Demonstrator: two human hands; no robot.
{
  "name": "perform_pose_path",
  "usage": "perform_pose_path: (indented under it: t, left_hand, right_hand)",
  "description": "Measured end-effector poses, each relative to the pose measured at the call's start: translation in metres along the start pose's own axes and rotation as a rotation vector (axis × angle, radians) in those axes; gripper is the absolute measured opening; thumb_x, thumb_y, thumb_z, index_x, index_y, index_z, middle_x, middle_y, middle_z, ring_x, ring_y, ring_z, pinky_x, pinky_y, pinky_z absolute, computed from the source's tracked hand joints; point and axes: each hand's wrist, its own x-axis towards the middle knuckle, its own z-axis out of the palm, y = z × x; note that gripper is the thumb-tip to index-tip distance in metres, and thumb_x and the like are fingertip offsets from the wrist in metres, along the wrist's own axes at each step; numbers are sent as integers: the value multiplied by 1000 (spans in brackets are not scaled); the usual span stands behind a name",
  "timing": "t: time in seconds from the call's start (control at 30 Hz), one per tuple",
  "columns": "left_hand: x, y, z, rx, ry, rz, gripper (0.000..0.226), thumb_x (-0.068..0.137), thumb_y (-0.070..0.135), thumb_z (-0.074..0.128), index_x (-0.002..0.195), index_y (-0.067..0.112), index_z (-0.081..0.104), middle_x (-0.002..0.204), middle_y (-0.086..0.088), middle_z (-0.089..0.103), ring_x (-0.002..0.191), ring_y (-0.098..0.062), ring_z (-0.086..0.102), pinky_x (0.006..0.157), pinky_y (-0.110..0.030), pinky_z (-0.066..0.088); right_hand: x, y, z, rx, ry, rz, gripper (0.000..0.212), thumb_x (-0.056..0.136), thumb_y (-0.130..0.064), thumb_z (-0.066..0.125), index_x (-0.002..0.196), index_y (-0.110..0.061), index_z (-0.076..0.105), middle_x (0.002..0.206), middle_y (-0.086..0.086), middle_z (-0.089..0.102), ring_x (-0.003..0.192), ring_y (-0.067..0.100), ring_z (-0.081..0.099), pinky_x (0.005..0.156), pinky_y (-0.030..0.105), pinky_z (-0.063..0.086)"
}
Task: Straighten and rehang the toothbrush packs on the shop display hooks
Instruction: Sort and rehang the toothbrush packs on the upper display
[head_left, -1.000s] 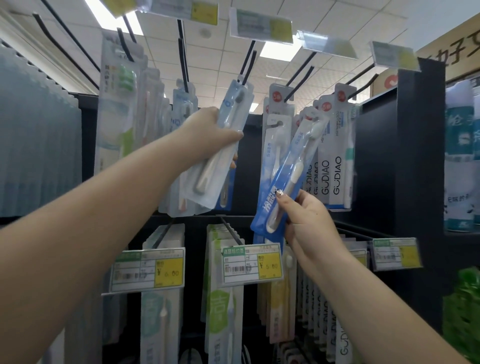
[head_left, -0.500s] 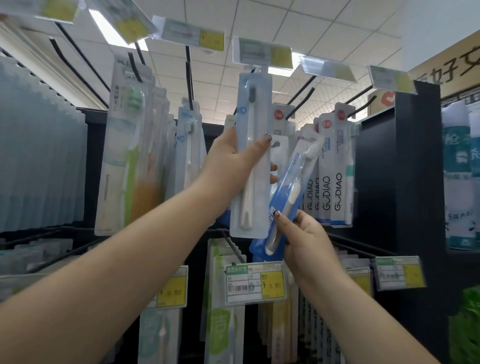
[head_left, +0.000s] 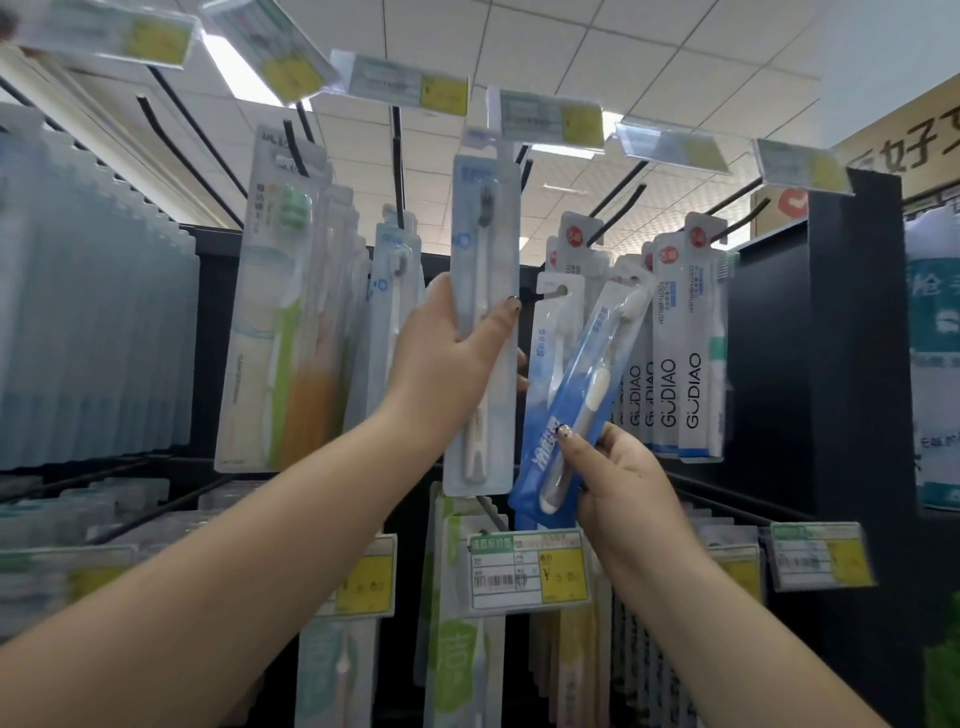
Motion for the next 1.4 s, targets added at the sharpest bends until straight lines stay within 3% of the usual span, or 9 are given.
perform_pose_path:
  t: [0.1, 0.27, 0.43, 0.77, 0.87, 0.97, 1.07, 1.2, 1.4]
  left_hand:
    - [-2, -1, -10, 56, 45, 23, 18, 90, 27, 57, 104, 15, 51, 82, -6, 64, 67, -17, 68, 57, -29, 57]
    - [-1, -1, -26, 132, 153, 41, 7, 91, 32, 56, 91, 28, 51, 88, -9, 65, 79, -24, 67, 72, -47, 56]
    - [2, 7, -37, 93, 156, -51, 13, 92, 28, 54, 101, 20, 51, 78, -4, 66, 60, -16, 69, 60, -41, 59]
    - [9, 13, -41, 161, 130, -63, 22, 93, 28, 53, 111, 15, 48, 85, -3, 64, 57, -5, 67, 54, -23, 57]
    - [12, 12, -40, 156, 140, -74, 23, 94, 28, 53, 110, 13, 48, 87, -6, 65, 58, -11, 68, 56, -30, 59]
    - [10, 9, -39, 183, 163, -45, 21, 94, 27, 52, 109, 13, 48, 81, 1, 61, 52, 5, 62, 44, -12, 48]
    - [9, 6, -38, 112, 193, -70, 27, 93, 26, 53, 116, 12, 48, 81, -2, 62, 51, -3, 64, 49, -22, 55]
    - [9, 3, -37, 162, 188, -74, 19, 93, 28, 52, 108, 17, 47, 77, 1, 61, 50, 0, 63, 45, -16, 51]
    - [13, -15, -42, 182, 148, -228, 26, 93, 33, 52, 110, 15, 48, 90, -9, 66, 66, -20, 70, 64, -36, 59]
  right_hand:
    - [0, 2, 1, -21, 4, 3, 16, 89, -19, 56, 104, -16, 61, 99, 7, 72, 94, 23, 68, 85, 43, 54]
    - [1, 4, 3, -22, -3, 8, 11, 88, -19, 57, 99, -19, 61, 95, 6, 72, 89, 24, 69, 80, 45, 56]
    - [3, 5, 6, -48, 7, -28, 12, 88, -18, 58, 100, -19, 62, 92, 2, 73, 88, 23, 70, 82, 46, 55]
    - [2, 2, 6, -77, -7, -51, 9, 89, -17, 57, 95, -21, 62, 84, -2, 74, 87, 21, 69, 83, 46, 54]
    - [1, 2, 7, -83, -13, -46, 9, 89, -17, 57, 94, -22, 62, 85, -1, 74, 87, 22, 69, 84, 47, 54]
    - [1, 1, 8, -86, -10, -43, 9, 88, -18, 58, 95, -22, 62, 88, 0, 73, 89, 22, 69, 85, 48, 54]
    - [1, 1, 8, -96, -13, -48, 9, 88, -17, 57, 94, -23, 62, 86, -2, 73, 89, 21, 69, 85, 48, 54]
    - [0, 2, 8, -118, -16, -50, 10, 89, -17, 57, 96, -22, 62, 91, 0, 72, 91, 21, 69, 86, 47, 53]
    - [2, 0, 7, -112, -49, -63, 11, 89, -18, 57, 96, -25, 62, 85, -7, 74, 85, 14, 70, 80, 40, 54]
